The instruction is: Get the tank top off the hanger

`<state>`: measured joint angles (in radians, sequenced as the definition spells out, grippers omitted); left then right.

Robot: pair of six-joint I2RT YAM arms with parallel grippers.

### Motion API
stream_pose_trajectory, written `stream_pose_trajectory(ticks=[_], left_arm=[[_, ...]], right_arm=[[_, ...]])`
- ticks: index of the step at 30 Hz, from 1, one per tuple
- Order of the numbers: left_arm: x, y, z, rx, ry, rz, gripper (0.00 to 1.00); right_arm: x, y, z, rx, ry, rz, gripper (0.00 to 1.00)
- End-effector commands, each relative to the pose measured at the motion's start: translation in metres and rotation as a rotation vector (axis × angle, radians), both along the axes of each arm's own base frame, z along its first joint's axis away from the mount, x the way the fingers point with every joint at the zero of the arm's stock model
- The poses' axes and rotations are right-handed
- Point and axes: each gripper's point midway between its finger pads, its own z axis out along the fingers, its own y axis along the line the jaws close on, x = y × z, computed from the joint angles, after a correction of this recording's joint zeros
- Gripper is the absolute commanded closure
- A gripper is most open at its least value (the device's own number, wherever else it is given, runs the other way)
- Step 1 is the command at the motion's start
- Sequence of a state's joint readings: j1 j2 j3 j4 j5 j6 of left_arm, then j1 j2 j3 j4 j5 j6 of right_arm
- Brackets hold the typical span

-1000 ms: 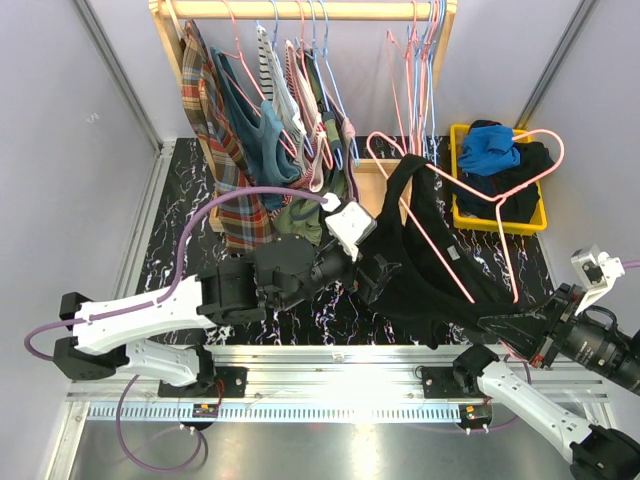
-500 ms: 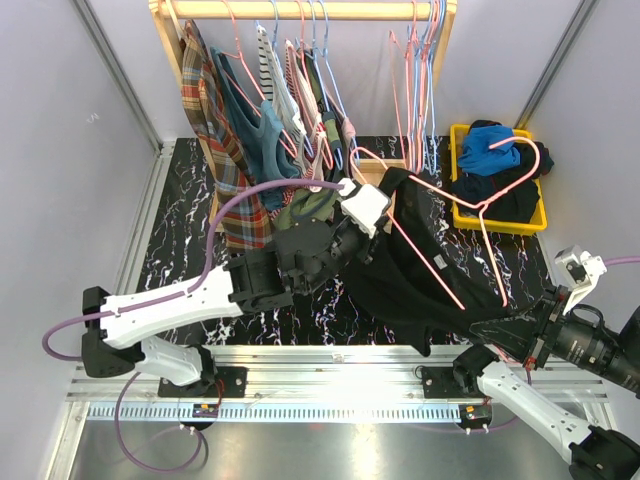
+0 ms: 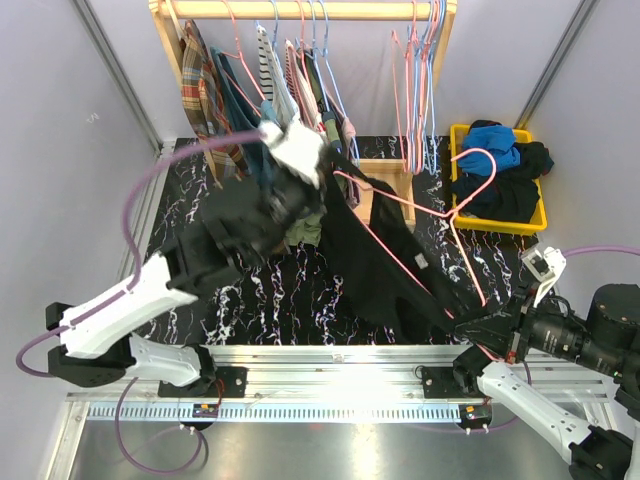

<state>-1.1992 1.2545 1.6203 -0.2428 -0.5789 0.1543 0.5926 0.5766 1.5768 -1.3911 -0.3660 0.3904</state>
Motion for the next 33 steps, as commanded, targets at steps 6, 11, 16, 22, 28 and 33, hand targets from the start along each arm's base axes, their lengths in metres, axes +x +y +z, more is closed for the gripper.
stream_pose_trajectory(ticks=[6, 11, 16, 22, 28, 33], left_arm=[[0.069, 0.080, 0.014, 0.100, 0.034, 0.245, 1.00], [0.078, 0.109, -0.023, 0.123, 0.123, 0.267, 1.00], [0.065, 0.093, -0.051, 0.082, 0.223, 0.133, 1.00], [-0.013, 0.034, -0.090, 0.016, 0.393, -0.228, 1.00], [-0.122, 0.010, -0.109, -0.096, 0.523, -0.449, 1.00], [-0.145, 0.042, -0.109, -0.118, 0.531, -0.337, 0.01]], right_arm=[[-0.044, -0.015, -0.038, -0.109, 0.163, 0.103, 1.00], [-0.062, -0.011, -0.021, -0.042, 0.086, 0.200, 1.00], [-0.055, -0.018, -0.008, -0.009, -0.007, 0.131, 1.00], [-0.036, -0.015, 0.002, 0.020, -0.061, 0.067, 1.00], [-0.004, -0.009, -0.008, -0.039, -0.035, -0.003, 1.00], [0.007, 0.007, -0.018, -0.097, 0.008, 0.077, 1.00]])
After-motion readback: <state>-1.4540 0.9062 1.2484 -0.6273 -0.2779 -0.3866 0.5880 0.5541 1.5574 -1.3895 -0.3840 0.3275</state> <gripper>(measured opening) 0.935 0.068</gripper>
